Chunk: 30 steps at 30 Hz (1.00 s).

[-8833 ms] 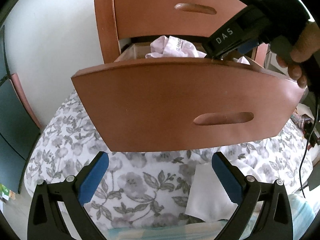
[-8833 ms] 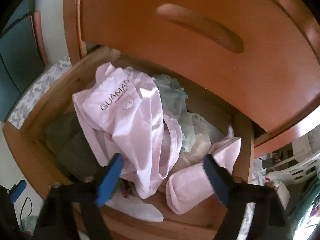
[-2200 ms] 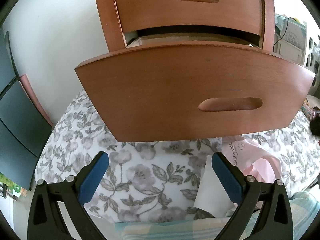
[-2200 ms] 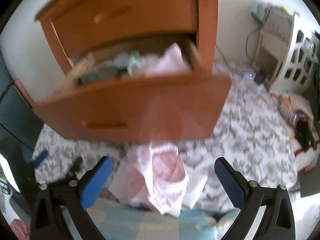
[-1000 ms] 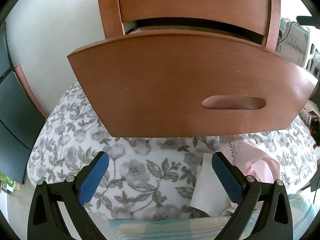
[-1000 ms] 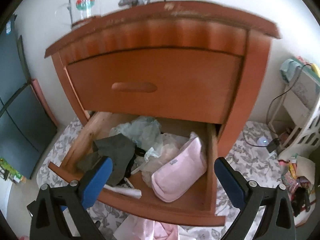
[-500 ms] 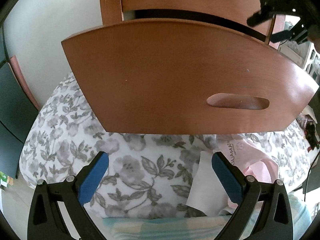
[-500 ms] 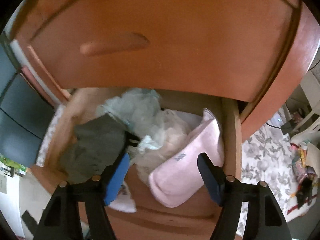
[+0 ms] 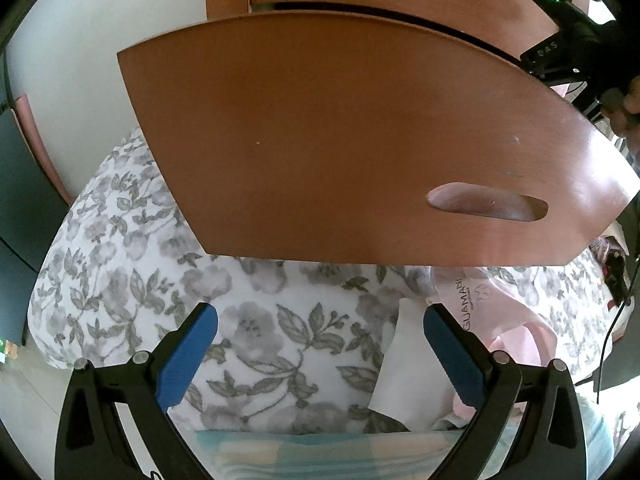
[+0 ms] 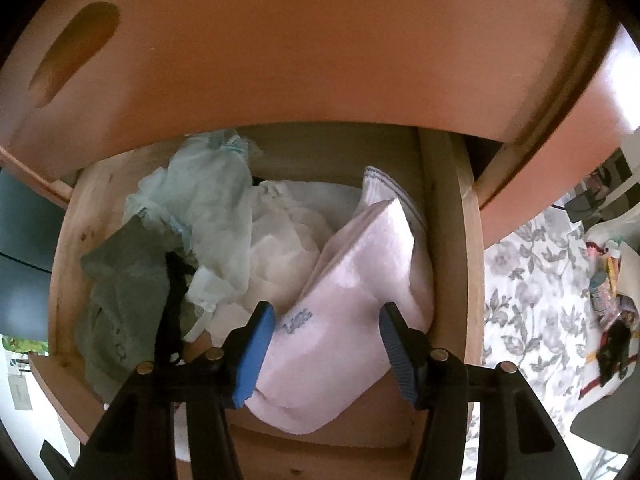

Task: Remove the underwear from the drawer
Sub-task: 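Reach the right gripper into the drawer and grasp the pink-white sock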

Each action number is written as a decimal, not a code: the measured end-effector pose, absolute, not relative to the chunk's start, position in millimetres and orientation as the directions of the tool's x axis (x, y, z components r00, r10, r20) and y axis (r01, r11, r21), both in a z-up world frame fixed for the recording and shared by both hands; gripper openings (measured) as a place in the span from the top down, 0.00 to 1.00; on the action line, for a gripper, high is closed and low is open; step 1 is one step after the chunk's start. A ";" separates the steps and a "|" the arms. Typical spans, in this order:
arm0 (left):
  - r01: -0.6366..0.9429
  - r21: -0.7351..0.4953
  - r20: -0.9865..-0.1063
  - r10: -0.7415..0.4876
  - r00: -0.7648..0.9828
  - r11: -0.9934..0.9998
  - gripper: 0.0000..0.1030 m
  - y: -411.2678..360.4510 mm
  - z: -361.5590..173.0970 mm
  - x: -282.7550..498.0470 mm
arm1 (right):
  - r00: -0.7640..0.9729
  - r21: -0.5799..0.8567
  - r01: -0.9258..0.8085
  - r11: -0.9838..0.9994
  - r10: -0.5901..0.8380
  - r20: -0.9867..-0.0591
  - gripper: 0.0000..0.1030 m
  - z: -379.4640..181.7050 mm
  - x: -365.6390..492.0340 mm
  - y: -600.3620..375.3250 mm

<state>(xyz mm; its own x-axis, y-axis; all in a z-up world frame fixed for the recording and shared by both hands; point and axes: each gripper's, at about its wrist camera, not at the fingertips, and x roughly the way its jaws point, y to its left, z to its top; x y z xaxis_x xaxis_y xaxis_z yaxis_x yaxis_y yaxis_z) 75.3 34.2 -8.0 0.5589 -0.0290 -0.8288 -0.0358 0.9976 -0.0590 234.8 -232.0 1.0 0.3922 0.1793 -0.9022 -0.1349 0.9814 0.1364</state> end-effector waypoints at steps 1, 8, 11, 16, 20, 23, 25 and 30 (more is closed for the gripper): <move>-0.036 -0.059 -0.829 -0.029 0.558 0.998 0.01 34.1 -8.3 75.5 | 0.389 0.135 -0.134 0.982 0.177 -0.904 0.43 0.1 236.2 -231.7; -0.036 -0.060 -0.833 -0.030 0.552 0.998 0.01 34.6 -10.2 77.1 | 0.369 0.087 -0.151 0.985 0.137 -0.919 0.43 -0.3 243.7 -224.5; -0.036 -0.063 -0.836 -0.033 0.548 0.997 0.01 35.0 -11.1 77.8 | 0.368 0.072 -0.155 0.985 0.125 -0.921 0.44 1.1 244.3 -224.4; -0.038 -0.072 -0.839 -0.040 0.543 0.997 0.01 36.7 -13.0 78.7 | 0.364 0.026 -0.171 0.985 0.088 -0.927 0.44 -0.1 241.0 -218.4; -0.042 -0.081 -0.841 -0.046 0.539 0.996 0.01 38.6 -15.5 80.1 | 0.377 -0.039 -0.190 0.981 0.036 -0.925 0.44 1.5 232.2 -217.7; -0.044 -0.084 -0.842 -0.047 0.537 0.996 0.01 38.9 -16.9 80.8 | 0.379 -0.067 -0.184 0.981 0.007 -0.925 0.44 2.9 229.6 -222.8; -0.044 -0.084 -0.844 -0.048 0.535 0.995 0.01 38.8 -17.2 81.2 | 0.378 -0.076 -0.173 0.982 -0.005 -0.926 0.46 3.6 229.3 -228.3; -0.049 -0.092 -0.846 -0.052 0.531 0.995 0.01 40.3 -18.4 81.9 | 0.373 -0.056 -0.176 0.983 0.013 -0.928 0.51 2.2 230.3 -228.3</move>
